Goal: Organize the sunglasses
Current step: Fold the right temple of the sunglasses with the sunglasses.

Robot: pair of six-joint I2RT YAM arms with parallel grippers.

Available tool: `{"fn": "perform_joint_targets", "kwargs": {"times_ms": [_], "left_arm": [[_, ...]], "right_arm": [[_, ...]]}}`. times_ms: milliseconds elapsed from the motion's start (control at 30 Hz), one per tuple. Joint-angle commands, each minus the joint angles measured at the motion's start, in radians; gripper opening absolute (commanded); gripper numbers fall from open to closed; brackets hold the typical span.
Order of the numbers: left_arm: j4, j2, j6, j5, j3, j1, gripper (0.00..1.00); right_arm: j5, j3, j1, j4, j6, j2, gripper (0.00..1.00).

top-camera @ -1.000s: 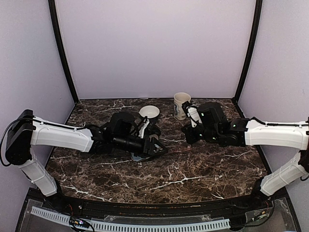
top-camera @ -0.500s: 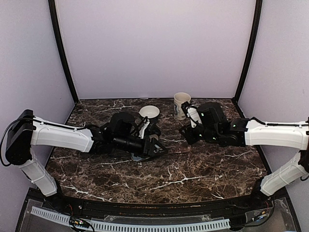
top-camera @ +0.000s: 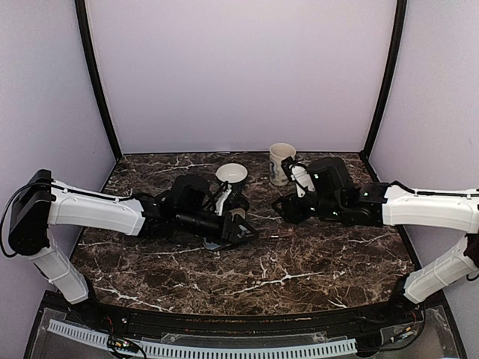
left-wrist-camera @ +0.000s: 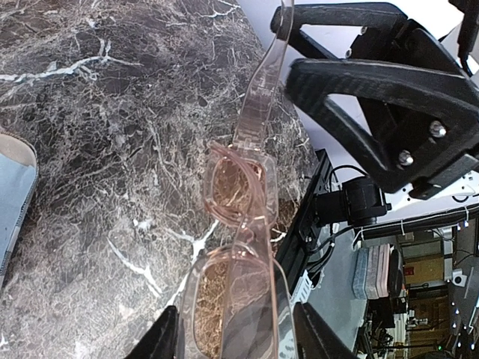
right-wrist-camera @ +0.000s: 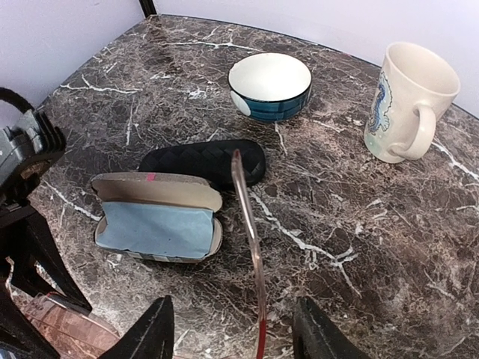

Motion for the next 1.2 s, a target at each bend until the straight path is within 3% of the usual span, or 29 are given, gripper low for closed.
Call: {"fn": "perform_joint_targets", "kwargs": {"times_ms": [0,367,833,1167], "left_arm": [[-0.004,-0.007,0.025,-0.005,0.027,-0.002,0.03],[-0.013,-0.010,0.033,-0.010,0.032,-0.002,0.00],[-0.013,-0.027,0.050,-0.029,0.018,-0.001,0.00],[0.002,-0.054,0.054,-0.043,-0.016,0.004,0.00]], "right_arm": [[-0.063,-0.002,0.008,0.011,0.018,-0.023,0.57],[-0.203,-0.041,0.008,0.096,0.048,0.011,0.59],[-0.534,-0.125,0.008,0.237,0.040,0.037,0.62],[-0.577,-0.141,0.008,0.208,0.009,0.032,0.63]]}}
